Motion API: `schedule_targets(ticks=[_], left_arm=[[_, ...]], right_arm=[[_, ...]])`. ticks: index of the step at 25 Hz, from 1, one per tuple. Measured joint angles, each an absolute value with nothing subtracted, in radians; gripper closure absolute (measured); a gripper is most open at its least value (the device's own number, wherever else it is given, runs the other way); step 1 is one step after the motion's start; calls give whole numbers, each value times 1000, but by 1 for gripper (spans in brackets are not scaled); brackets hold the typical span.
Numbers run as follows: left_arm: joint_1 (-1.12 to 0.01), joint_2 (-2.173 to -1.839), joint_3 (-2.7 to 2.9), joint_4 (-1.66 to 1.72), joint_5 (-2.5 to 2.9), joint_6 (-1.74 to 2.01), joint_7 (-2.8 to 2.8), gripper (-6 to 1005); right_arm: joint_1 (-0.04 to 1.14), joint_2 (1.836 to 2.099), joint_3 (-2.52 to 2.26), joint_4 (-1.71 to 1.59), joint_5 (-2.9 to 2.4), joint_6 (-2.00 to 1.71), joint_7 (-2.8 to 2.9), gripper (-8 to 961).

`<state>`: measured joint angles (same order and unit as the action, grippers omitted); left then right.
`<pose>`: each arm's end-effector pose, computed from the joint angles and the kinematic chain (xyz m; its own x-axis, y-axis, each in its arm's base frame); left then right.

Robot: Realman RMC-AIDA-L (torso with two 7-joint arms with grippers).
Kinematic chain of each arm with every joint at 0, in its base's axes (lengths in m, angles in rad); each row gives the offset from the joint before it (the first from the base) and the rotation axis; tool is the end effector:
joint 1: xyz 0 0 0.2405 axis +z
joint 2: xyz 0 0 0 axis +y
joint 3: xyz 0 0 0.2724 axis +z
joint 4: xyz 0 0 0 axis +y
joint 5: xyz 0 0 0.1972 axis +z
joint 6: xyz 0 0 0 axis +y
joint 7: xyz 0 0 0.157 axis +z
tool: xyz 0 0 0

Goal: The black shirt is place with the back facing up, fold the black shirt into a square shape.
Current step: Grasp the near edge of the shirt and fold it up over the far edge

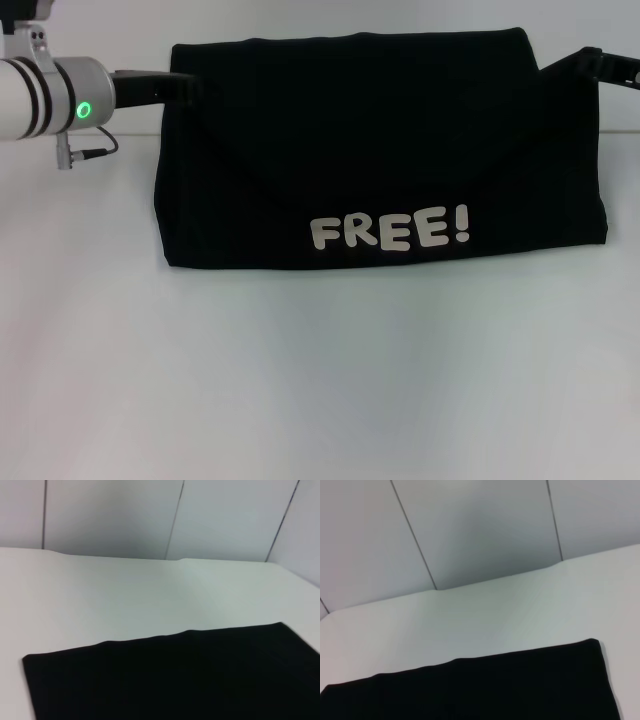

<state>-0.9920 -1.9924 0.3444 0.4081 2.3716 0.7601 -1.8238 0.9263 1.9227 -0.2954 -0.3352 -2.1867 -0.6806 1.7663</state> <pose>-0.2250 0.5061 0.0212 0.6295 0.5133 0.5834 0.7765 -0.3887 -0.4959 0.2659 0.5070 0.0601 0.4959 -0.4721 -0.7288 -0.8663 -0.2104 -0.4532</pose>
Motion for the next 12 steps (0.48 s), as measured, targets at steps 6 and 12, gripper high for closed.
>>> schedule_targets(ticks=[6,12], left_arm=[[-994,-2014,365,385,2371,673,-1794,943],[-996,-2036,393,388,2370,626,-1793,866]], right_arm=[[929,1955,-303,-321,-2186,-605,1765,875],[930,1980,-307,-321,-2184,-573,1766,850]])
